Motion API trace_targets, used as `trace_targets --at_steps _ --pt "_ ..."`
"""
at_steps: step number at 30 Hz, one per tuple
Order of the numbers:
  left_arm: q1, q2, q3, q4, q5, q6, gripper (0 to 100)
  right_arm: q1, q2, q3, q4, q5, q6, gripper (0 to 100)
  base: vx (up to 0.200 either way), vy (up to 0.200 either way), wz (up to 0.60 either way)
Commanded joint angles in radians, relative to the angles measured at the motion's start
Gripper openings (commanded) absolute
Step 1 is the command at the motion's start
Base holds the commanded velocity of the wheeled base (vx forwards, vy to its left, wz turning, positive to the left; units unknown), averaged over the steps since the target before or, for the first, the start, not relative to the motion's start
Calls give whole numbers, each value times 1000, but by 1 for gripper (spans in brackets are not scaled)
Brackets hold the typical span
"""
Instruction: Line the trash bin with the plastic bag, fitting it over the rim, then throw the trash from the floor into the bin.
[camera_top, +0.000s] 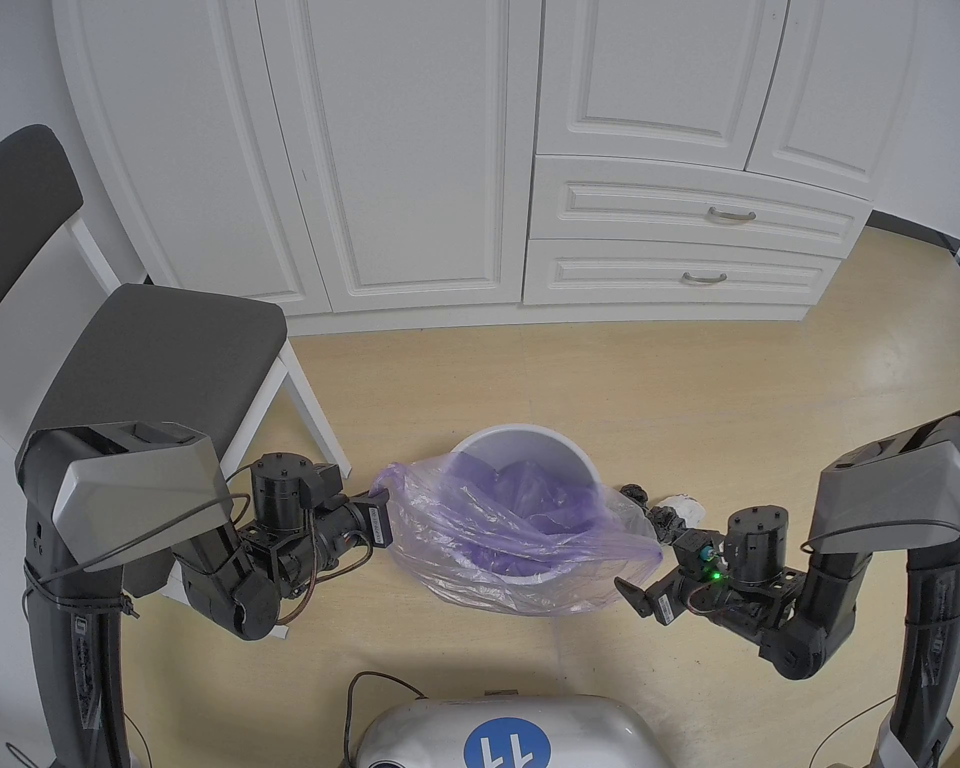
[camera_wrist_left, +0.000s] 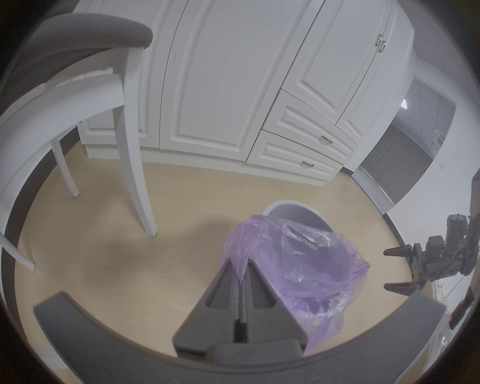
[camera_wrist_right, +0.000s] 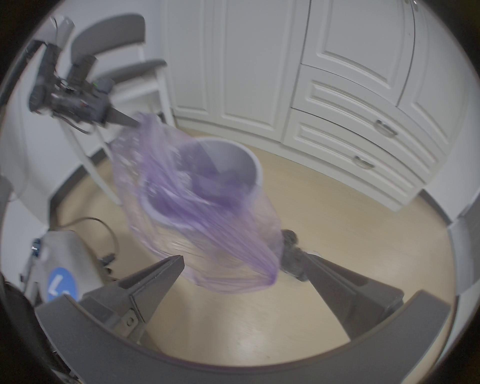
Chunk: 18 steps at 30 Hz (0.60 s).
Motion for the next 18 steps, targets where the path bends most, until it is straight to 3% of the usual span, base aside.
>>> trace_targets --at_steps 1,3,5,8,11,17,18 --pt "-10 -74 16 2 0 -24 0 -35 -191 96 -1 196 43 100 0 0 0" --pt "-10 -66 18 0 -2 -24 0 8 -190 82 -3 182 79 100 0 0 0" --pt "-10 -60 18 -1 0 -22 0 57 -191 59 -3 127 94 100 0 0 0" --pt "-5 -58 15 -1 4 -19 0 178 -191 -37 16 -71 117 100 0 0 0" --pt "9 -61 10 4 4 -19 0 272 -191 -159 118 -184 111 100 0 0 0" --pt "27 -57 13 10 -2 -19 0 407 -280 -341 546 -203 103 100 0 0 0" --pt "27 -57 13 10 -2 -19 100 409 -280 -343 552 -203 103 100 0 0 0"
